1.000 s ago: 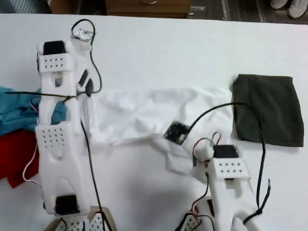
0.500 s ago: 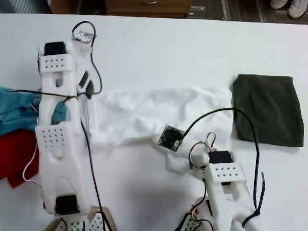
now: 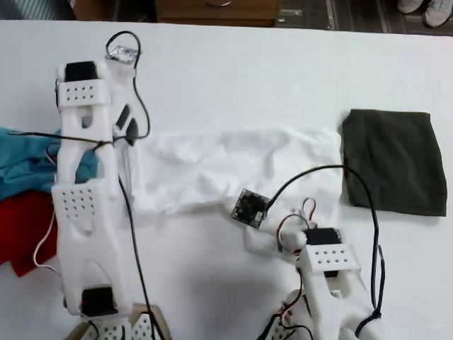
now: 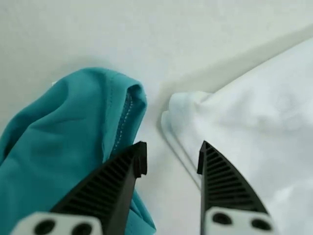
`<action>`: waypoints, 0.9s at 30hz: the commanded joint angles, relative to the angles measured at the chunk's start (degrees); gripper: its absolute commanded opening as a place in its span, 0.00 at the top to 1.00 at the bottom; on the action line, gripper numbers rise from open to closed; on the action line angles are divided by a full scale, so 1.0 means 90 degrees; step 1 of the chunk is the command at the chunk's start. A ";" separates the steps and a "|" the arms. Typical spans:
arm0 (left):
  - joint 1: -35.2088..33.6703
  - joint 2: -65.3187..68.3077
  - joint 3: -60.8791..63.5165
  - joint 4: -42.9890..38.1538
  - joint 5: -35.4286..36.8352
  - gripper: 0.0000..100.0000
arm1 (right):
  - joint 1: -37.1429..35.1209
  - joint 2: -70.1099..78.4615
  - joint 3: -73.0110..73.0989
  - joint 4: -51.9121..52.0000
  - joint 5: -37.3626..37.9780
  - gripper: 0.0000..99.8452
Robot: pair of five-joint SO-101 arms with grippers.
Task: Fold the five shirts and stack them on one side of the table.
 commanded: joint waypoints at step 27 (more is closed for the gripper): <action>0.0020 -0.0606 -0.0063 0.0098 0.0029 0.80 | -0.0034 -0.0210 -0.0752 0.1284 0.0049 0.98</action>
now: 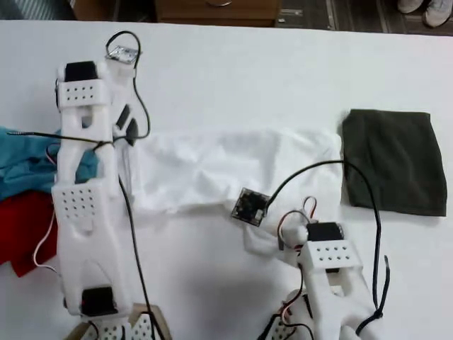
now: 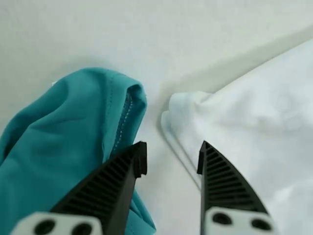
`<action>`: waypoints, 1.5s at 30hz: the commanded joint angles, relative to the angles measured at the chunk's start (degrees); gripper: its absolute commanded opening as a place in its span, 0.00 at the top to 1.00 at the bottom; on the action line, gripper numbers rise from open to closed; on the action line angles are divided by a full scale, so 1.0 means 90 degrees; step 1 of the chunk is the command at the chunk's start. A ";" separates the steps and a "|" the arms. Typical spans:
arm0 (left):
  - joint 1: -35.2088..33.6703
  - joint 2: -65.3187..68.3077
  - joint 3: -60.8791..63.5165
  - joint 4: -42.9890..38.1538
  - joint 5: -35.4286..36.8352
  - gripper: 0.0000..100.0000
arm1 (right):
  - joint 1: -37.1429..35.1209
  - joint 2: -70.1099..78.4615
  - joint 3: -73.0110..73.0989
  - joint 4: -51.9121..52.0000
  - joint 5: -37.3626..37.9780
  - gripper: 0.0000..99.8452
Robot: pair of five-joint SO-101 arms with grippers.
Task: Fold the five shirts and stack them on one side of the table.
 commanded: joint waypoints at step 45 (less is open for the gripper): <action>0.0107 -0.0596 -0.0063 0.0098 0.0059 0.80 | -0.0005 0.0923 -0.0176 -0.0562 -0.0293 0.98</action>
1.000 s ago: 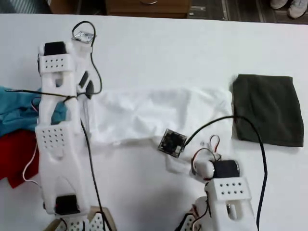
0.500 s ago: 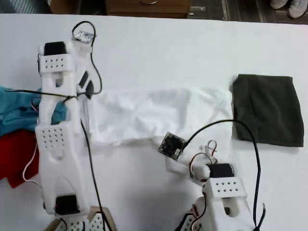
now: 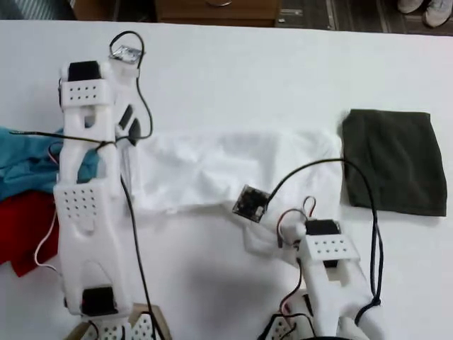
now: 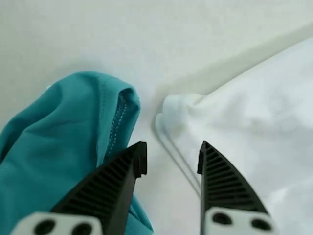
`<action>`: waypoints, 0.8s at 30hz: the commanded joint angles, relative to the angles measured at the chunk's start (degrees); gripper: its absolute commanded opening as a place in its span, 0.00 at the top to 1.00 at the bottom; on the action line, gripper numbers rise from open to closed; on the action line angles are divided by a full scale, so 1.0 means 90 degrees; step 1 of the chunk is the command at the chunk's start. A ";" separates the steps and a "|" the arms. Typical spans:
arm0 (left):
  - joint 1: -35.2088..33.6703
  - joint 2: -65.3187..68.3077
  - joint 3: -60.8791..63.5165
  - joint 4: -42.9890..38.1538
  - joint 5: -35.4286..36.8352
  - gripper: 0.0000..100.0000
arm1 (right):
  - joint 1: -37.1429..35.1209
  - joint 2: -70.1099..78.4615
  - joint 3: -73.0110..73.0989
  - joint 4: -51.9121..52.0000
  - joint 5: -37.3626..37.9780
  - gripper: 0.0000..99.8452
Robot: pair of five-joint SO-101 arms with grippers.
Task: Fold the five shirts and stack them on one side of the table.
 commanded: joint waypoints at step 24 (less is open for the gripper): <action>0.0039 -0.0596 -0.0063 0.0088 0.0049 0.80 | -0.0034 -0.2232 -0.0283 0.1871 -0.0029 0.98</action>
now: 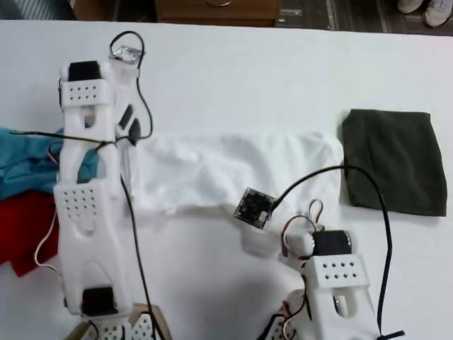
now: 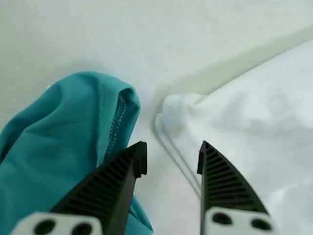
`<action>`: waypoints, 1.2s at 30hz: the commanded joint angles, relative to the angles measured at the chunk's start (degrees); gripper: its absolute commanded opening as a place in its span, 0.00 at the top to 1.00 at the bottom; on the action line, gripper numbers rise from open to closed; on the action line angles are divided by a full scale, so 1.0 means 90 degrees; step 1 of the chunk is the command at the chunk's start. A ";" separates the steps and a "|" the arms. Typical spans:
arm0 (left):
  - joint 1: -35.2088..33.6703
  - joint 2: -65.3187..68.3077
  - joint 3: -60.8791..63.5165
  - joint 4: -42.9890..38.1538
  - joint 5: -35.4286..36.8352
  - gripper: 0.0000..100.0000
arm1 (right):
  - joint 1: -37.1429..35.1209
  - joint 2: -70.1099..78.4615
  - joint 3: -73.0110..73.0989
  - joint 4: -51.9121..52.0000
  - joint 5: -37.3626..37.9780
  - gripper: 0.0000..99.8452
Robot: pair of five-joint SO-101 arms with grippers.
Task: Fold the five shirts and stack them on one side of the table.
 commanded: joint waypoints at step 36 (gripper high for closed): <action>0.0039 -0.0596 -0.0073 0.0068 0.0059 0.80 | -0.0542 -0.0103 0.0498 -0.0024 0.0371 0.76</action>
